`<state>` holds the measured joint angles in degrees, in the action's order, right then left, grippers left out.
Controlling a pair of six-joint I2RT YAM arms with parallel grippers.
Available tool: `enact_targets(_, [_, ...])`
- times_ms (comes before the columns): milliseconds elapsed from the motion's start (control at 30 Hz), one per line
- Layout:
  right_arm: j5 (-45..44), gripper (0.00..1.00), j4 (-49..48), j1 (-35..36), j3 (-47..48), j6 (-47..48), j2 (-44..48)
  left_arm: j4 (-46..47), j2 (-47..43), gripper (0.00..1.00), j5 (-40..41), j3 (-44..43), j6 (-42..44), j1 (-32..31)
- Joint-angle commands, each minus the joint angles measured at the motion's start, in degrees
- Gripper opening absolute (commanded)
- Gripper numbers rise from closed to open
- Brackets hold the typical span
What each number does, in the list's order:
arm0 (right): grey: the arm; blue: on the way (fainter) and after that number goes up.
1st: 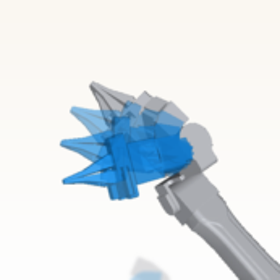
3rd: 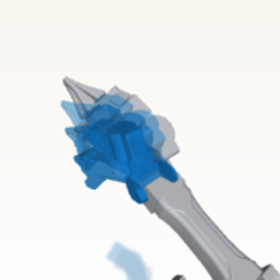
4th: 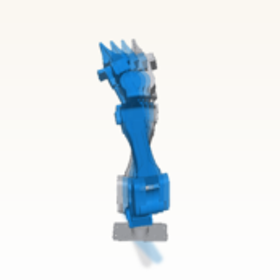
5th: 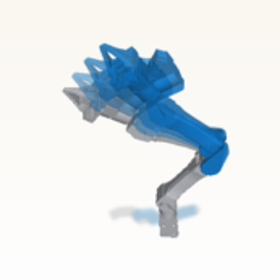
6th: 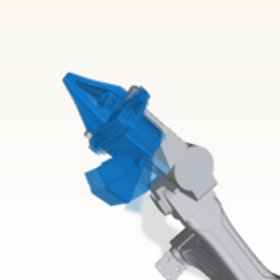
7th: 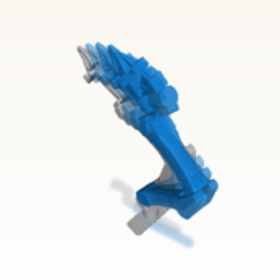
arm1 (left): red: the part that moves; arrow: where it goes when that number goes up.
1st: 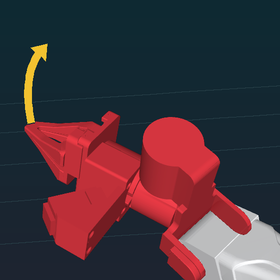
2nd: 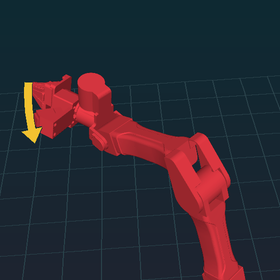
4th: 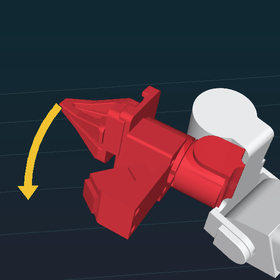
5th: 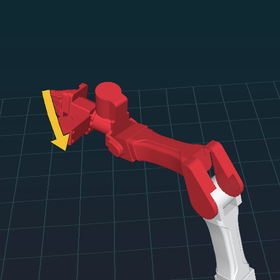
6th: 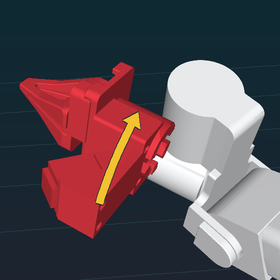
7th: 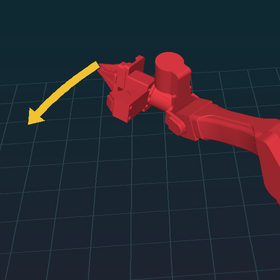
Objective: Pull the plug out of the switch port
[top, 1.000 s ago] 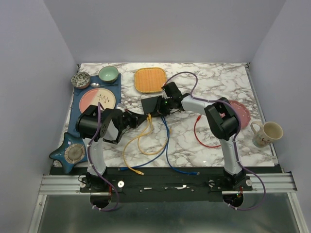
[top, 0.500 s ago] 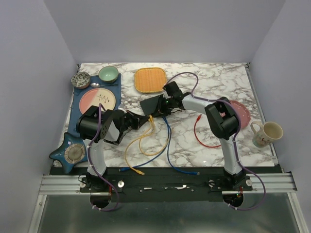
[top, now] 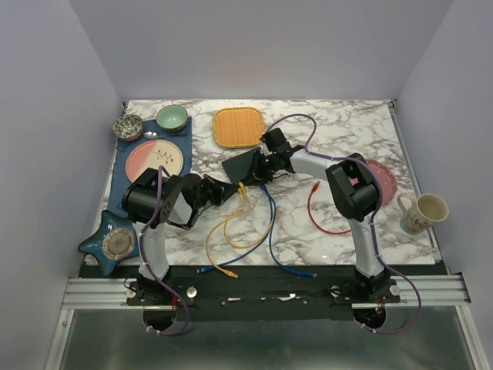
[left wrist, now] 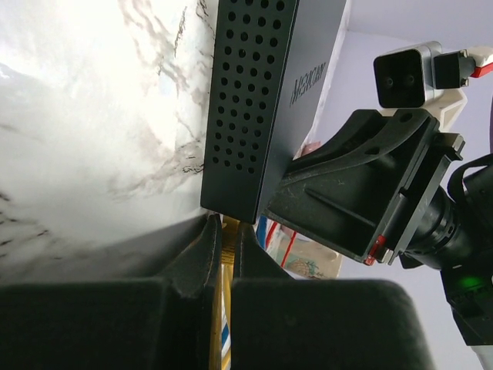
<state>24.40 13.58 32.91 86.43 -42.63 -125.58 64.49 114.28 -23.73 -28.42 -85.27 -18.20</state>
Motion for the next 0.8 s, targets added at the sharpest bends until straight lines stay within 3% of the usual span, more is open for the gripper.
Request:
enact_targets(0, [-1.38, 0.25, -5.76, 0.84, 3.04, -1.40, -2.92, -10.08, 1.74, 0.00, -9.76, 0.83, 2.92, -6.32])
enact_targets(767, [-1.46, 0.25, -5.94, 0.84, 4.01, -1.49, -2.31, -13.59, -2.82, 0.00, -11.25, 1.27, 3.97, -11.51])
